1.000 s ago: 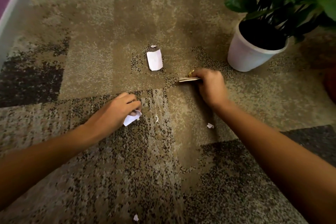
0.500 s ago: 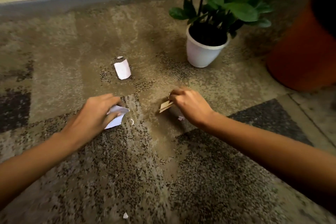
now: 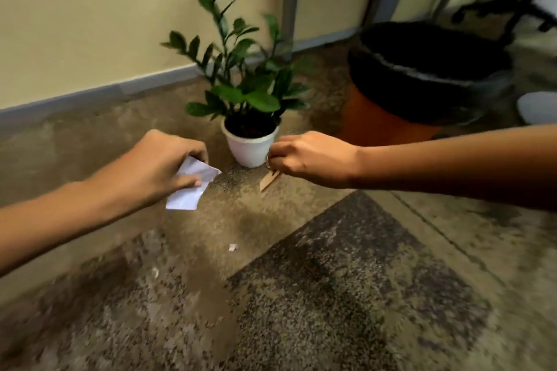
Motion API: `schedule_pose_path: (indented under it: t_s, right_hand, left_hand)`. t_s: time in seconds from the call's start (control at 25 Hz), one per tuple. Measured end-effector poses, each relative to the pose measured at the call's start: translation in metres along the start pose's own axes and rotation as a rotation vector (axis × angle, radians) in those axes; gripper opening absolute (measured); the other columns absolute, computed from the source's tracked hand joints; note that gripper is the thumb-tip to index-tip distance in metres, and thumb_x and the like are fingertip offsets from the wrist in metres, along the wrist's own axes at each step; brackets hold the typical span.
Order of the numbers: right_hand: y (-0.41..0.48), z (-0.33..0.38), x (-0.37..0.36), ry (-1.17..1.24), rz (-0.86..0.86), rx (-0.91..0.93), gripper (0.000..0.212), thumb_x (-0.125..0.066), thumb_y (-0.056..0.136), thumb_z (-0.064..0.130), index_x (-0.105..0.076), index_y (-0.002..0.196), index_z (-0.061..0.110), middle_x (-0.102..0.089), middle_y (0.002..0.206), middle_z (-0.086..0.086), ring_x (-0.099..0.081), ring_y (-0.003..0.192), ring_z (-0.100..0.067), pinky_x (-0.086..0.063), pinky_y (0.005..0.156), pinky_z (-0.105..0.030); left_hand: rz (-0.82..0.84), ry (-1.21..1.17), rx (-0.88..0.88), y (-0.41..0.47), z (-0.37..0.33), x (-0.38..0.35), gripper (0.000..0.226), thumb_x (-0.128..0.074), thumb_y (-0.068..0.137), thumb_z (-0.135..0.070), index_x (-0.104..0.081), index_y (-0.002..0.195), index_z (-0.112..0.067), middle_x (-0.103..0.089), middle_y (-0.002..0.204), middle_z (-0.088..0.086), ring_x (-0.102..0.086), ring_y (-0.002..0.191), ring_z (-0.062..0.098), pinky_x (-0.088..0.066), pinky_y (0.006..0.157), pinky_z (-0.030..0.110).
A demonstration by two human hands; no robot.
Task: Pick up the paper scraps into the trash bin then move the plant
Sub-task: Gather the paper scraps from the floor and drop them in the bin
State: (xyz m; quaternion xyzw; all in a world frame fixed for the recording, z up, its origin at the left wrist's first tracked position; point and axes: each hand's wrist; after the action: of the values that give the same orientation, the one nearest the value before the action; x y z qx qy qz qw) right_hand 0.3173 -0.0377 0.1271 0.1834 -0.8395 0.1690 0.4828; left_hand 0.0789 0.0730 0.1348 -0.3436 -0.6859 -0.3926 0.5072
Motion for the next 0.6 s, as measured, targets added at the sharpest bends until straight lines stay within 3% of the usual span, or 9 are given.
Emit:
schedule_pose_path:
  t_s: [0.12, 0.2, 0.32, 0.48, 0.6]
  right_hand:
    - [-0.036, -0.04, 0.022, -0.103, 0.097, -0.012, 0.03, -0.03, 0.101, 0.02, -0.053, 0.117, 0.011, -0.051, 0.121, -0.007, -0.053, 0.11, -0.025, -0.043, 0.075, -0.034]
    - [-0.062, -0.066, 0.031, -0.047, 0.074, -0.093, 0.028, -0.037, 0.099, 0.021, -0.057, 0.114, 0.009, -0.053, 0.116, -0.01, -0.056, 0.105, -0.028, -0.044, 0.074, -0.038]
    - [-0.106, -0.104, 0.036, 0.151, -0.129, -0.37, 0.018, -0.055, 0.09, 0.015, -0.067, 0.103, 0.01, -0.062, 0.104, -0.01, -0.062, 0.097, -0.031, -0.049, 0.077, -0.044]
    - [-0.152, -0.153, 0.021, 0.294, -0.384, -0.831, 0.02, -0.06, 0.075, -0.002, -0.073, 0.087, 0.007, -0.069, 0.084, -0.017, -0.065, 0.085, -0.035, -0.051, 0.075, -0.039]
    - [-0.171, -0.187, 0.001, 0.347, -0.372, -1.152, 0.026, -0.059, 0.078, -0.003, -0.071, 0.099, 0.006, -0.068, 0.089, -0.024, -0.061, 0.085, -0.039, -0.047, 0.075, -0.037]
  left_hand:
    - [-0.011, -0.017, -0.135, 0.057, -0.045, 0.028, 0.026, -0.084, 0.064, -0.02, -0.071, 0.086, -0.016, -0.053, 0.069, -0.014, -0.045, 0.063, 0.001, -0.034, 0.057, 0.006]
    - [-0.043, -0.021, -0.178, 0.096, -0.072, 0.039, 0.029, -0.083, 0.065, -0.025, -0.072, 0.09, -0.016, -0.056, 0.076, -0.013, -0.05, 0.072, 0.004, -0.032, 0.059, 0.007]
    - [-0.175, -0.076, -0.131, 0.162, -0.114, 0.049, 0.031, -0.081, 0.068, -0.025, -0.072, 0.095, -0.012, -0.063, 0.083, -0.005, -0.057, 0.081, 0.013, -0.029, 0.063, 0.011]
    - [-0.216, -0.255, 0.039, 0.242, -0.172, 0.056, 0.032, -0.077, 0.073, -0.021, -0.072, 0.102, -0.009, -0.069, 0.103, 0.009, -0.056, 0.087, 0.017, -0.039, 0.069, 0.022]
    - [-0.197, -0.358, 0.116, 0.287, -0.21, 0.046, 0.039, -0.074, 0.077, -0.023, -0.067, 0.112, -0.009, -0.065, 0.115, 0.009, -0.06, 0.103, 0.02, -0.038, 0.069, 0.017]
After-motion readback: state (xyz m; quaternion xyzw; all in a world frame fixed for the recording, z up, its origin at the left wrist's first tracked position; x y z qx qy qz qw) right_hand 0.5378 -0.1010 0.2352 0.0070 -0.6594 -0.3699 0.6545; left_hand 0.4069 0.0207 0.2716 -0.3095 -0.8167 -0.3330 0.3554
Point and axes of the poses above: each hand's wrist, its own y-axis towards the middle knuckle, its own x-axis out of the back of the hand, z = x × y
